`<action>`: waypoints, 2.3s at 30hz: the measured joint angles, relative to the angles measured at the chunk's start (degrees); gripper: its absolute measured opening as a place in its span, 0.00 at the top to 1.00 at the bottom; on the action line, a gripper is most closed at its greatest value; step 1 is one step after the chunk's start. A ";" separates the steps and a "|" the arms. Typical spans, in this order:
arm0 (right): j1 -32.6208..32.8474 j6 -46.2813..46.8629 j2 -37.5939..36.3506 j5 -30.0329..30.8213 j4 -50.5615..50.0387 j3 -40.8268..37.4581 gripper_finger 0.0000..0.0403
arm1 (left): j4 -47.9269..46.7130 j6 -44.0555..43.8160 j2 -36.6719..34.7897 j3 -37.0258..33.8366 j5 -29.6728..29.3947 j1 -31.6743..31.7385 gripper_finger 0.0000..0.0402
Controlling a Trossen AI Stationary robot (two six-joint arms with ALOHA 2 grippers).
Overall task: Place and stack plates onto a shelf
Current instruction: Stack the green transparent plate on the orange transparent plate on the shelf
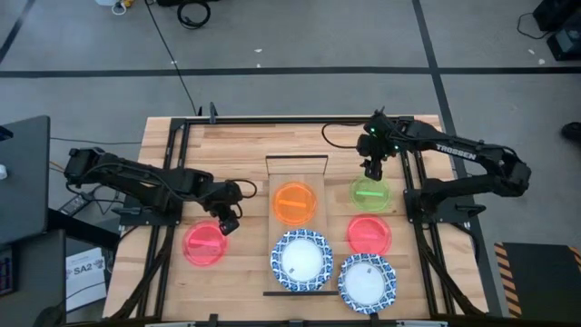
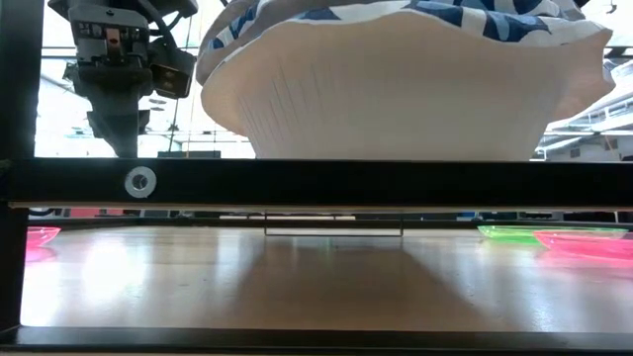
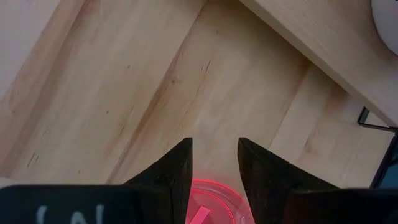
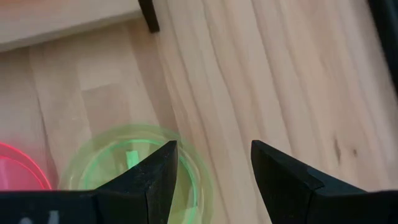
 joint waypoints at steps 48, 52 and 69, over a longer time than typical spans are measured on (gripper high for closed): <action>-2.05 -8.23 26.80 -1.00 -1.49 0.17 0.50 | 0.55 -0.20 0.02 0.00 -0.42 0.02 0.67; -2.03 -8.19 26.39 -0.92 -2.06 -0.02 0.55 | 0.70 -0.20 0.02 0.00 -0.42 0.01 0.67; -2.03 -8.19 26.32 -0.90 -2.09 -0.08 0.89 | 0.85 -0.13 0.02 0.00 -0.42 0.00 0.67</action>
